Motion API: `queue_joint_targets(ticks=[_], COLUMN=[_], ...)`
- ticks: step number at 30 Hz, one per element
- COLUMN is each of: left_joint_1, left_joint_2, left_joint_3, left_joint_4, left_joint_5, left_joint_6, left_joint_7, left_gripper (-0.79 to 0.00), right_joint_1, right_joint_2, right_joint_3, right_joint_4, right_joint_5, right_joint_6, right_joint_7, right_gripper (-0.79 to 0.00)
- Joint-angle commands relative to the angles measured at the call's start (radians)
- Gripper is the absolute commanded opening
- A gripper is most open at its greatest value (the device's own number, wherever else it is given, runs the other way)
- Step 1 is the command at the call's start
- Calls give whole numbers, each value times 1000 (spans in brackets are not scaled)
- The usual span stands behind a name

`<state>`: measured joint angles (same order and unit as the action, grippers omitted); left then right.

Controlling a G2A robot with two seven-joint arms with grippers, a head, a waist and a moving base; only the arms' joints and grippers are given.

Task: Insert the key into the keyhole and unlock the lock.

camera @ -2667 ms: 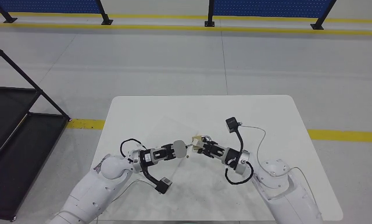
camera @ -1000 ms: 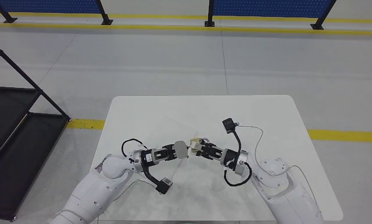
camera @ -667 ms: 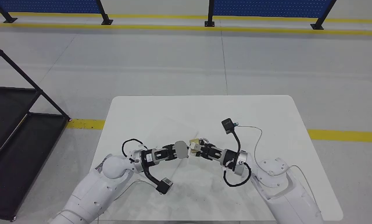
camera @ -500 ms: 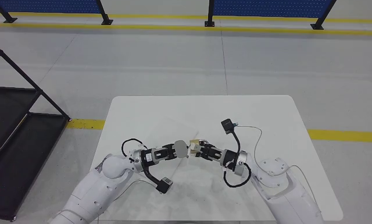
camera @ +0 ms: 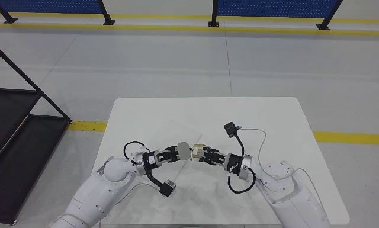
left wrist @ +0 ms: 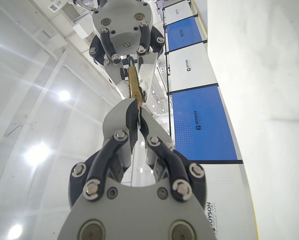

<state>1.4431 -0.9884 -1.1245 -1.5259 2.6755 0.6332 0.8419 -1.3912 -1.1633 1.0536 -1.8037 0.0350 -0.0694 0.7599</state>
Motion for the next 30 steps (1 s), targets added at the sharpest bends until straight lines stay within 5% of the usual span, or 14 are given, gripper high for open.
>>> queue_joint_targets(ticks=[1,8,10,13,14,25,30], left_joint_1=[0,0,0,2,4,55,60], left_joint_2=[0,-1,-1,0,0,15,30], left_joint_3=[1,2,1,-4,-6,-78,-125], left_joint_4=[0,-2,-2,-2,-3,-55,-80], left_joint_5=[-1,-2,-5,-7,-7,-154,-340], left_joint_6=[-1,0,-2,1,2,-49,-417], left_joint_7=[3,5,6,8,10,48,82], left_gripper=[-785,-785,-702,-289,0,0,0], right_joint_1=[-1,0,0,0,-1,-2,-2], right_joint_2=[1,2,3,3,3,6,7], right_joint_3=[-1,-3,-3,-2,-1,11,12], right_joint_4=[-1,-4,-4,-3,-2,9,13], right_joint_5=[0,2,3,5,8,24,23], right_joint_6=[0,1,1,5,6,4,7], right_joint_7=[1,3,0,-6,-9,-23,-29], right_gripper=[-785,-785,-785,-785,-785,-785,-785])
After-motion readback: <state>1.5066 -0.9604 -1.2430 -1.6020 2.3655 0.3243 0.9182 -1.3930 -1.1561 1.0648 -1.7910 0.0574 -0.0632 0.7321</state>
